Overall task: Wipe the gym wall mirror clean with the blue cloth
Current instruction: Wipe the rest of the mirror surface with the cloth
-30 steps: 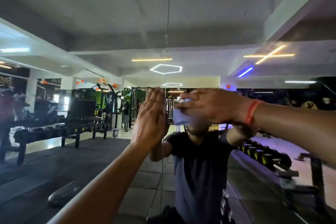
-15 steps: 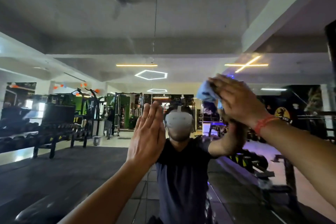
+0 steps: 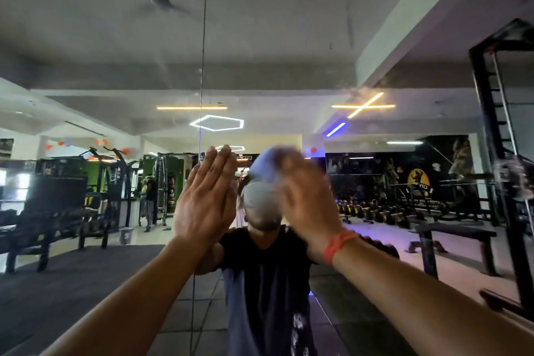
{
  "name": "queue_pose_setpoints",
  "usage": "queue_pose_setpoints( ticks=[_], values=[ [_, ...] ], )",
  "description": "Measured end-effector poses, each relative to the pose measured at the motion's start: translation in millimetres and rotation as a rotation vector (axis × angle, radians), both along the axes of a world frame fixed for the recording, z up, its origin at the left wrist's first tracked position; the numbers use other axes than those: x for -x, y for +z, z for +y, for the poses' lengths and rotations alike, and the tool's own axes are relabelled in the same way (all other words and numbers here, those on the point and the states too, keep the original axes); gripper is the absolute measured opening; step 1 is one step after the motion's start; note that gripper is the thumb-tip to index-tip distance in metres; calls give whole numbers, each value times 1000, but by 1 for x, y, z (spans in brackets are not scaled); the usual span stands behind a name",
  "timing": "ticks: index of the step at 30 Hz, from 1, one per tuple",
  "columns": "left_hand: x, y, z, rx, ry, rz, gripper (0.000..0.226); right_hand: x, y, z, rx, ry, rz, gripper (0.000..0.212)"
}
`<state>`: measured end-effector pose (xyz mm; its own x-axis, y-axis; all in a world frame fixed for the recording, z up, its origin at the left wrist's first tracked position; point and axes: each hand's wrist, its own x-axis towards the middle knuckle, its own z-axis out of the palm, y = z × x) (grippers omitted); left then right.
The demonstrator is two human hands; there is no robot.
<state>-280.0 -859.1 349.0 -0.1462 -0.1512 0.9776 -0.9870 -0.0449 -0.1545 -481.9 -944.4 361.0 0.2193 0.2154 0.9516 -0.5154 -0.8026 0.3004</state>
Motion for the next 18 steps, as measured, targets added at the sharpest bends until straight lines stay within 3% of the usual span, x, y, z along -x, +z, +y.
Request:
queue_pose_setpoints(
  ticks=[2,4,5,7,9,10,11,13,15,16,18],
  values=[
    [-2,-2,-3,21,6,-27,57,0,-4,0,275,-29,405,46],
    [-2,-1,-5,53,-3,-12,55,26,36,-16,466,-90,505,47],
    [-2,-1,-5,70,-8,-3,56,40,57,-26,461,-134,426,46],
    [-1,-2,-7,81,-10,-6,56,64,85,-37,251,-144,96,46],
    [-1,-1,-7,87,-9,-11,57,53,75,-32,-22,-77,-223,47],
    [-1,-2,-7,90,-7,-11,57,37,60,-27,-69,-44,-268,48],
    [-2,-2,-7,98,-2,-12,57,22,42,-22,-43,-14,-200,47],
    [-2,-2,-9,117,4,-20,57,14,11,-20,198,-35,181,43],
    [-3,-1,-10,118,6,-24,57,38,25,-26,430,-103,491,40],
    [-3,-1,-10,118,1,-22,58,50,39,-31,481,-149,544,40],
    [-3,-1,-10,117,-8,-20,58,70,67,-41,437,-194,398,46]
  ],
)
